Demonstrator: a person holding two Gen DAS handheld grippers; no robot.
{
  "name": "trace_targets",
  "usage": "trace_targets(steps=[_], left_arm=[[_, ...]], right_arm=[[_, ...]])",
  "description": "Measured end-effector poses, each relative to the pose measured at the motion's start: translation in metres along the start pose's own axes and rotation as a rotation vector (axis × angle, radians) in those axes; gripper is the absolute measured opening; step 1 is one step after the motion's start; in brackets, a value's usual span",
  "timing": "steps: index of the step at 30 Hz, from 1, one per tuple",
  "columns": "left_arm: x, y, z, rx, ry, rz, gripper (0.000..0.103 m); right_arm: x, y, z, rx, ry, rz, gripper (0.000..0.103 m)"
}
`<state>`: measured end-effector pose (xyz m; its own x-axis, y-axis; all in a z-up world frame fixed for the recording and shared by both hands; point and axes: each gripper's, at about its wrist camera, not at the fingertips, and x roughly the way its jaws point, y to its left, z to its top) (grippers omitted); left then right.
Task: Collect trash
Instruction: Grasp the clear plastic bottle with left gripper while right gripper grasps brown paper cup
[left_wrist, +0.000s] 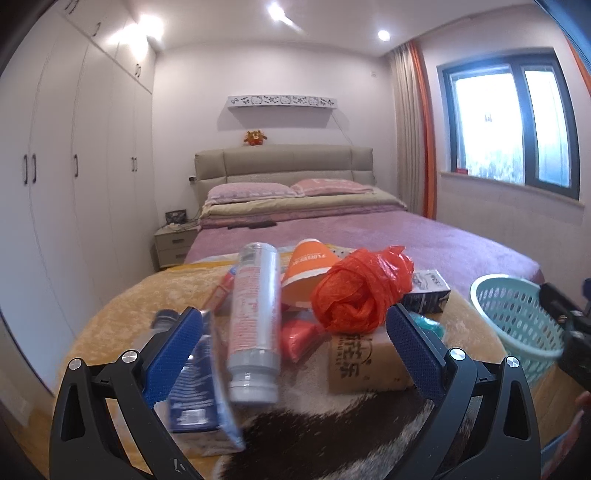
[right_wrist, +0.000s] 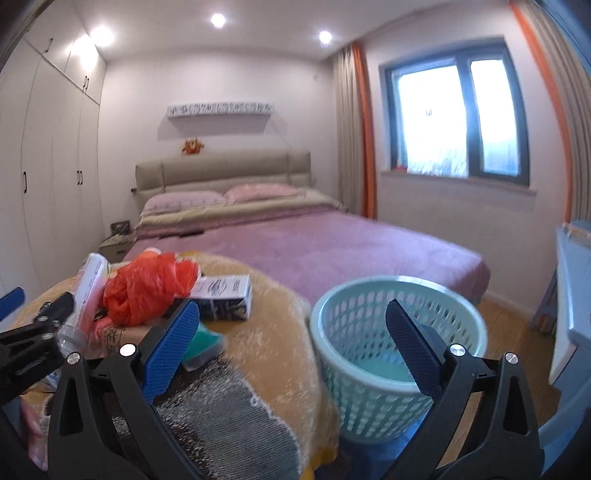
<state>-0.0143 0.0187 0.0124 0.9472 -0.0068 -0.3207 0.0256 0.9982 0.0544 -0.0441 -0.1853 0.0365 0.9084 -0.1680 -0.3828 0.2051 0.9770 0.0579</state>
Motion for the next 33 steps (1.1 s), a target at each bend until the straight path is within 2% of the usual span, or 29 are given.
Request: trace_targets(steps=[2, 6, 8, 13, 15, 17, 19, 21, 23, 25, 30, 33], left_arm=[[-0.009, 0.009, 0.004, 0.001, -0.003, -0.005, 0.096], [-0.023, 0.052, 0.011, -0.038, 0.028, 0.034, 0.096], [-0.023, 0.08, 0.01, -0.073, 0.082, 0.023, 0.096], [-0.012, 0.12, 0.004, -0.112, 0.21, -0.011, 0.096], [-0.003, 0.125, 0.003, -0.135, 0.256, -0.046, 0.096], [0.013, 0.134, 0.0, -0.201, 0.332, -0.075, 0.096], [0.023, 0.136, -0.003, -0.242, 0.37, -0.108, 0.091], [0.03, 0.138, -0.006, -0.263, 0.394, -0.112, 0.09], [0.036, 0.141, -0.011, -0.267, 0.419, -0.094, 0.085], [0.042, 0.146, -0.018, -0.281, 0.457, -0.078, 0.075], [0.048, 0.152, -0.027, -0.305, 0.503, -0.076, 0.072], [0.056, 0.149, -0.026, -0.285, 0.529, -0.073, 0.07]], right_arm=[[0.006, 0.002, -0.001, 0.01, 0.031, 0.022, 0.096], [0.013, 0.014, 0.0, -0.008, 0.062, 0.035, 0.096], [0.012, 0.021, 0.002, -0.014, 0.062, 0.058, 0.096], [0.014, 0.044, 0.011, -0.045, 0.077, 0.124, 0.096], [0.017, 0.057, 0.014, -0.057, 0.105, 0.158, 0.094], [0.021, 0.067, 0.014, -0.066, 0.135, 0.2, 0.085], [0.025, 0.075, 0.012, -0.08, 0.172, 0.227, 0.079], [0.026, 0.082, 0.009, -0.09, 0.193, 0.248, 0.073], [0.026, 0.087, 0.006, -0.1, 0.209, 0.266, 0.071], [0.023, 0.095, 0.004, -0.112, 0.219, 0.289, 0.071], [0.015, 0.12, 0.0, -0.158, 0.223, 0.327, 0.071], [0.013, 0.128, -0.002, -0.164, 0.228, 0.339, 0.071]])
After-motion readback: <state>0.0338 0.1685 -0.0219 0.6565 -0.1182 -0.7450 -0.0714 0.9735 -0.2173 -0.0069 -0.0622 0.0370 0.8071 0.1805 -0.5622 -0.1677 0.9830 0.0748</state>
